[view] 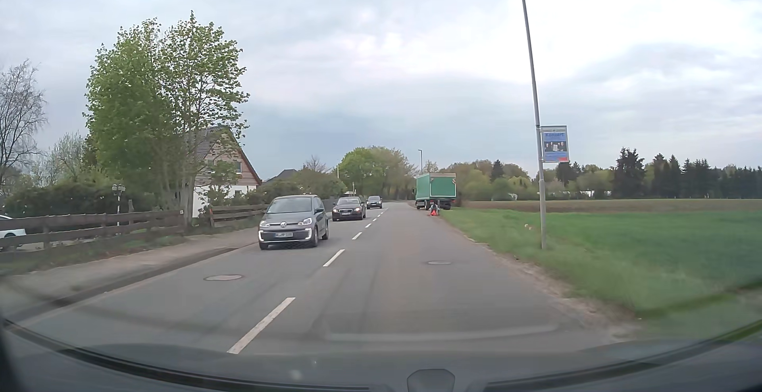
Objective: Follow the waypoints while adhering to traffic rules and regulations
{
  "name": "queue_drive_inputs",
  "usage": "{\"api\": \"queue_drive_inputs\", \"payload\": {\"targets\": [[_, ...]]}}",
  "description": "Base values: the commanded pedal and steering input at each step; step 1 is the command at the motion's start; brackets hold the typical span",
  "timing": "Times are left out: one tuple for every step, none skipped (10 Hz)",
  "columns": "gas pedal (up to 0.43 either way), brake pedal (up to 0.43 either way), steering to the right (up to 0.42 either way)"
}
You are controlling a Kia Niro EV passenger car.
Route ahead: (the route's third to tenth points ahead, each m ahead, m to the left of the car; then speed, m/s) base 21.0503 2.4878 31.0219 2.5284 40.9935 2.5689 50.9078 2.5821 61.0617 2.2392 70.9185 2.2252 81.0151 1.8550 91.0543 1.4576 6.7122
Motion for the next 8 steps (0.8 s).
{"api": "queue_drive_inputs", "payload": {"targets": [[0.067, 0.000, 0.003], [0.067, 0.000, 0.003], [0.067, 0.000, 0.002], [0.067, 0.000, 0.001], [0.079, 0.000, 0.001], [0.087, 0.000, 0.001], [0.087, 0.000, 0.000], [0.098, 0.000, 0.000]]}}
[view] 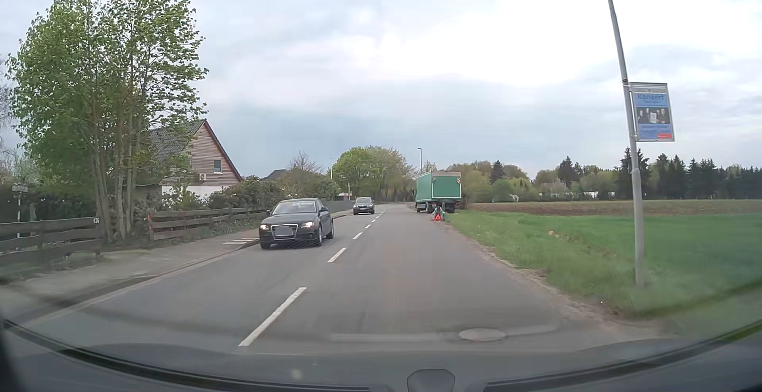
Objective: Follow the waypoints while adhering to traffic rules and regulations
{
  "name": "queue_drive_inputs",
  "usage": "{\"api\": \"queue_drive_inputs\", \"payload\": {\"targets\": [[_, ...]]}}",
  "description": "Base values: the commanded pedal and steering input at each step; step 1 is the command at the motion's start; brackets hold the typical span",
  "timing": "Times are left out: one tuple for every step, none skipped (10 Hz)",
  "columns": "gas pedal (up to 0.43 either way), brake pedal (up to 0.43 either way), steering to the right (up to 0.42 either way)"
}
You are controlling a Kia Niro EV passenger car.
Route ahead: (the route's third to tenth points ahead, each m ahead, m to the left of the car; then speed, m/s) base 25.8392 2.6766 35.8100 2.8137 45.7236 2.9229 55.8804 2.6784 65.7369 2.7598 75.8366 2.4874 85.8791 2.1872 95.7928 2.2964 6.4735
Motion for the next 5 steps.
{"api": "queue_drive_inputs", "payload": {"targets": [[0.098, 0.000, 0.000], [0.098, 0.000, 0.000], [0.098, 0.000, 0.000], [0.098, 0.000, 0.000], [0.098, 0.000, -0.001]]}}
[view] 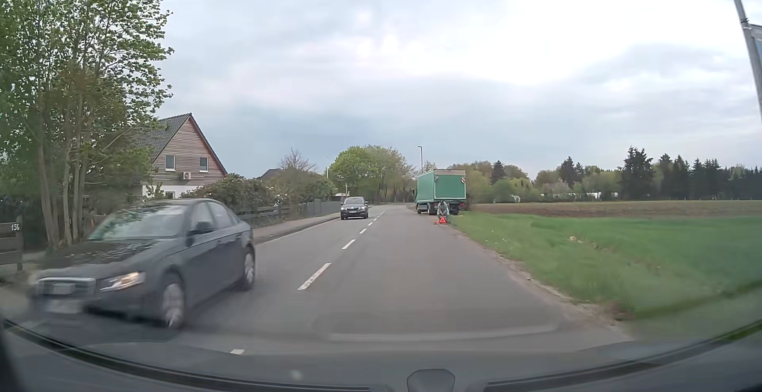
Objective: Follow the waypoints while adhering to traffic rules and regulations
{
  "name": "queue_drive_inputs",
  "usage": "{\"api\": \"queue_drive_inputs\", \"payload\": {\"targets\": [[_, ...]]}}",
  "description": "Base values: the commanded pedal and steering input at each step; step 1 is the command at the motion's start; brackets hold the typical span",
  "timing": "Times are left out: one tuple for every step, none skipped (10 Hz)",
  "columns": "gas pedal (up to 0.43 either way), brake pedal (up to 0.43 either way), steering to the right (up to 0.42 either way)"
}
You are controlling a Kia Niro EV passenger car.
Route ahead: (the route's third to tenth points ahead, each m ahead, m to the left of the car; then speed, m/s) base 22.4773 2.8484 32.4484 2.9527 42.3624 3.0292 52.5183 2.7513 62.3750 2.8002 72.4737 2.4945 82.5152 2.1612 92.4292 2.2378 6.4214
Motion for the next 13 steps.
{"api": "queue_drive_inputs", "payload": {"targets": [[0.098, 0.000, -0.001], [0.098, 0.000, -0.003], [0.098, 0.000, -0.004], [0.098, 0.000, -0.004], [0.098, 0.000, -0.004], [0.098, 0.000, -0.004], [0.098, 0.000, -0.004], [0.098, 0.000, -0.004], [0.098, 0.000, -0.004], [0.098, 0.000, -0.004], [0.110, 0.000, -0.004], [0.110, 0.000, -0.004], [0.110, 0.000, -0.004]]}}
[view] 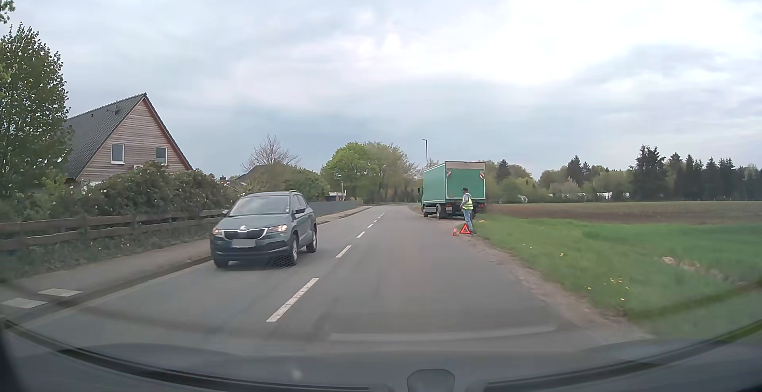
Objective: Follow the waypoints while adhering to traffic rules and regulations
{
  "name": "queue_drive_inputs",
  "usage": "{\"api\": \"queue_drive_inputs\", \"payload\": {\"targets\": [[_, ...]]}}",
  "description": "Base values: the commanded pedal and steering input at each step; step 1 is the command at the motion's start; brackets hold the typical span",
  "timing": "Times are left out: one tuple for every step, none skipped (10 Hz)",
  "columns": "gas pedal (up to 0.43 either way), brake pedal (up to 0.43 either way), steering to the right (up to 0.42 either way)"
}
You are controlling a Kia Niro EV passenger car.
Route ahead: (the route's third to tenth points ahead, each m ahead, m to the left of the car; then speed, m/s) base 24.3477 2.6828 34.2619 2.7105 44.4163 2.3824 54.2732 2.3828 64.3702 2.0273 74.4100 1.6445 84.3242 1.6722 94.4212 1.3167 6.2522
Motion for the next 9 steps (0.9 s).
{"api": "queue_drive_inputs", "payload": {"targets": [[0.110, 0.000, -0.004], [0.118, 0.000, -0.004], [0.118, 0.000, -0.004], [0.118, 0.000, -0.004], [0.118, 0.000, -0.004], [0.118, 0.000, -0.004], [0.130, 0.000, -0.004], [0.130, 0.000, -0.004], [0.130, 0.000, -0.003]]}}
